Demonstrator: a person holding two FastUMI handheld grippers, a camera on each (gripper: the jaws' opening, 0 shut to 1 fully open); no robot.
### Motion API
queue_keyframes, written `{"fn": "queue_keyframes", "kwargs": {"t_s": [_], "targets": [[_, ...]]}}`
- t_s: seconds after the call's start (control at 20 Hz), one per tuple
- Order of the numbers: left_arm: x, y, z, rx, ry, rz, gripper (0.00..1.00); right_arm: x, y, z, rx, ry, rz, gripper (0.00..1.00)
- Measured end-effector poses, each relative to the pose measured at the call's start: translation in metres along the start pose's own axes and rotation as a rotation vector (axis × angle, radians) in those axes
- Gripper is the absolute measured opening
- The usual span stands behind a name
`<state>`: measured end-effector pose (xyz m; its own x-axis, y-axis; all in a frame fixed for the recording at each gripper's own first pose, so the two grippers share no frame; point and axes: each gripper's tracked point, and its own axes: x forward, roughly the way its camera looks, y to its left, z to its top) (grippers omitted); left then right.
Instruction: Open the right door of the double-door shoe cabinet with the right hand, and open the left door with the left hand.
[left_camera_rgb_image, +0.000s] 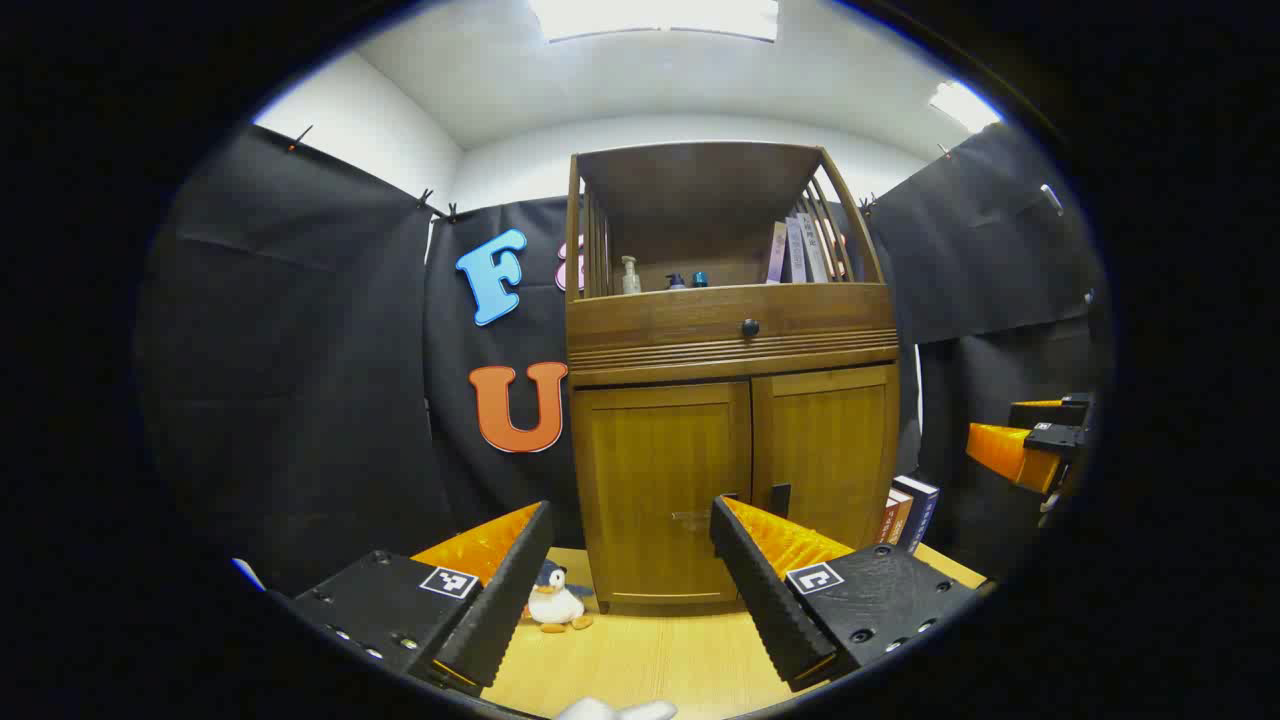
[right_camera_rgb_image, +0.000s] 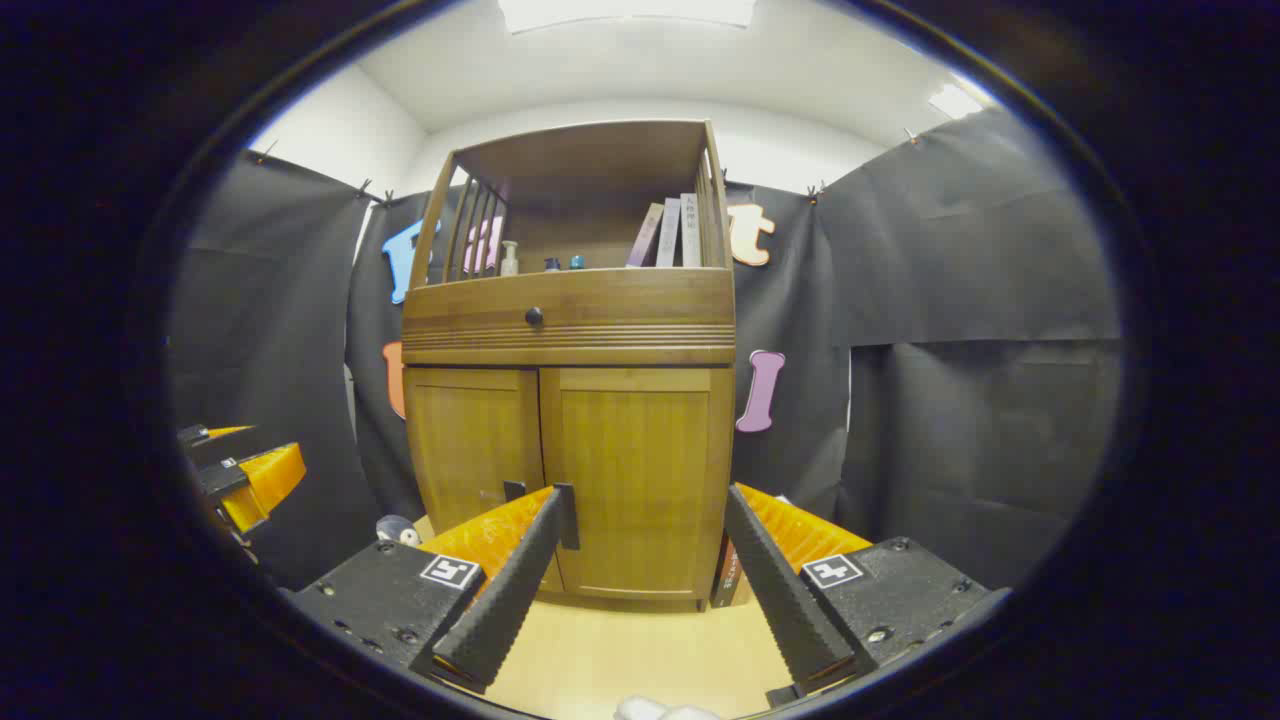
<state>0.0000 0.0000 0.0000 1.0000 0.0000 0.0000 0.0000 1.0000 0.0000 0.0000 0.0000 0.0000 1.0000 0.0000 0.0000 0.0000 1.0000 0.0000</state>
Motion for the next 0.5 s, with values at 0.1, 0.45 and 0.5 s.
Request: {"fn": "queue_keyframes", "kwargs": {"t_s": [0.1, 0.45, 0.5], "targets": [[0.002, 0.003, 0.001, -0.024, 0.005, -0.004, 0.96, 0.002, 0.000, 0.001, -0.013, -0.002, -0.007, 1.00], [0.008, 0.020, -0.006, -0.042, 0.020, 0.000, 1.00, -0.002, 0.002, 0.005, -0.043, 0.024, -0.029, 1.00], [0.009, 0.021, -0.005, -0.044, 0.021, -0.004, 0.96, -0.003, 0.001, 0.005, -0.048, 0.025, -0.028, 1.00]]}}
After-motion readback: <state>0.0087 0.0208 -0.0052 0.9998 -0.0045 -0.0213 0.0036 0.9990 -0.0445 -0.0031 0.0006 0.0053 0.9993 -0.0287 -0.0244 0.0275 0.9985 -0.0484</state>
